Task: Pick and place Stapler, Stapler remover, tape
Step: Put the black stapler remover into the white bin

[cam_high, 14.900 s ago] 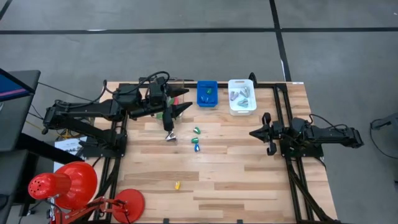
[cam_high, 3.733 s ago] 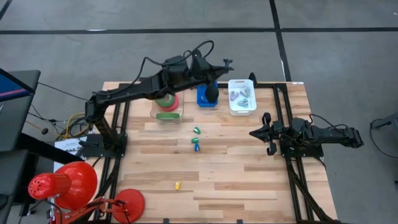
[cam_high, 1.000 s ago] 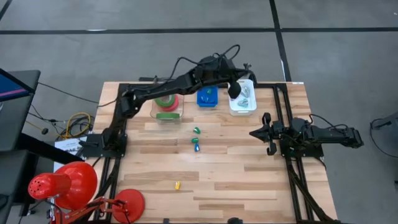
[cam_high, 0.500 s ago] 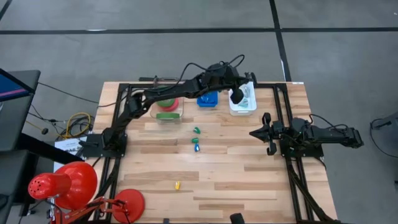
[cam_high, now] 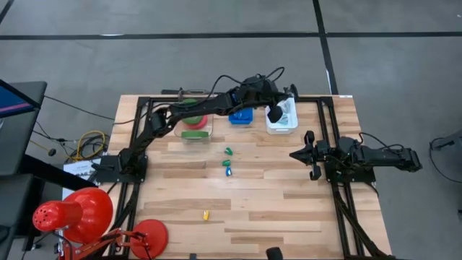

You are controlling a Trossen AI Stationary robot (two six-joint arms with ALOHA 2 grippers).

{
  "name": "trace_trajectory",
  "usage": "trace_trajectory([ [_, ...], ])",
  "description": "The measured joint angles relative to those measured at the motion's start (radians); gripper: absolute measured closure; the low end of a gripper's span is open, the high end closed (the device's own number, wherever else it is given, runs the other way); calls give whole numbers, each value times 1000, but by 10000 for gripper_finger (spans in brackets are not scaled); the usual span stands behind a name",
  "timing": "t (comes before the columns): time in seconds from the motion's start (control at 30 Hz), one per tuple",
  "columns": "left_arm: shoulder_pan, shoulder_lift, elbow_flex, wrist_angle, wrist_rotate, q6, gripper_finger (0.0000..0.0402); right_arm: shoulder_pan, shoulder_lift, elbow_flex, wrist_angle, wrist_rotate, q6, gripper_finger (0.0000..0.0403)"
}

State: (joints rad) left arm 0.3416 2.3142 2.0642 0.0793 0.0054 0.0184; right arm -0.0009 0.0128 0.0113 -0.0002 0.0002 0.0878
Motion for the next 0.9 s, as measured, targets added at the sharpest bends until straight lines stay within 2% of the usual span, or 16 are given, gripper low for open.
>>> trace_trajectory([
  [0.37,-5,1,-118,-8,0,0,393,0,0,0,0,0,0,403],
  [0.9,-7,1,-172,7,0,0,390,0,0,0,0,0,0,403],
])
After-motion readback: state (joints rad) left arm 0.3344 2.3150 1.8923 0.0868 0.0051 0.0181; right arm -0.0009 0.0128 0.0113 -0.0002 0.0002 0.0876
